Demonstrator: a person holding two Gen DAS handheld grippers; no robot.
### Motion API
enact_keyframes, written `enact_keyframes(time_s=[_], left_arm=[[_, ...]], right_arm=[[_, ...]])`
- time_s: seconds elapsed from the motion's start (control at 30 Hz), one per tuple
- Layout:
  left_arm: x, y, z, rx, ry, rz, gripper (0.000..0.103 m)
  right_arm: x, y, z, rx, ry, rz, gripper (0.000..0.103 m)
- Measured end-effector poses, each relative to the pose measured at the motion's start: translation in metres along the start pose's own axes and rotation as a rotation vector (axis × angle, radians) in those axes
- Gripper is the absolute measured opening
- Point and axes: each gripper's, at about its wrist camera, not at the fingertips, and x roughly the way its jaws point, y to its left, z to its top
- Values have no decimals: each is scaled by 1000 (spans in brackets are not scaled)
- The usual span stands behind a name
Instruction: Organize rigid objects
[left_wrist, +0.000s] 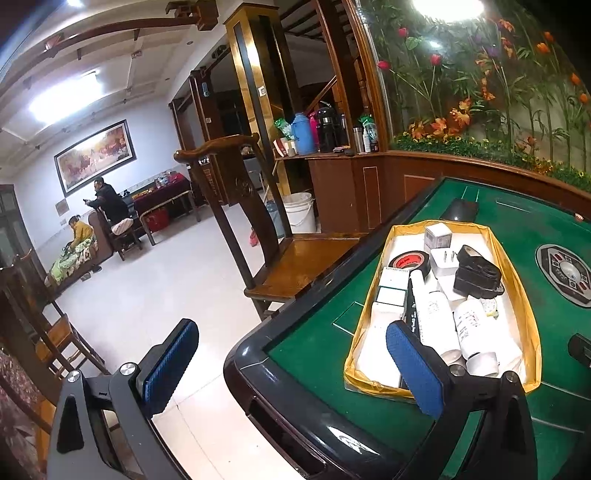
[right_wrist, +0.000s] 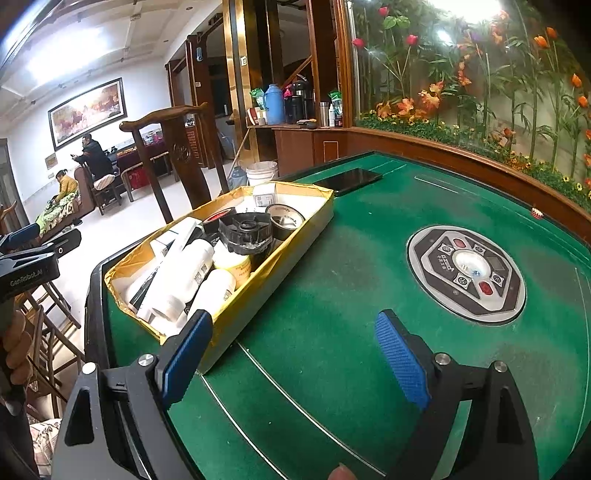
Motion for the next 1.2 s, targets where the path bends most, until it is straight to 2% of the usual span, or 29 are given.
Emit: enact_keyframes(time_s=[1.07, 1.2], left_arm=[[8, 1, -5, -6, 46, -8, 103], [9, 7, -4, -24, 46, 32, 103]], right_arm=[[1, 4, -1, -3, 8, 3, 90], [1, 4, -1, -3, 6, 3, 90]])
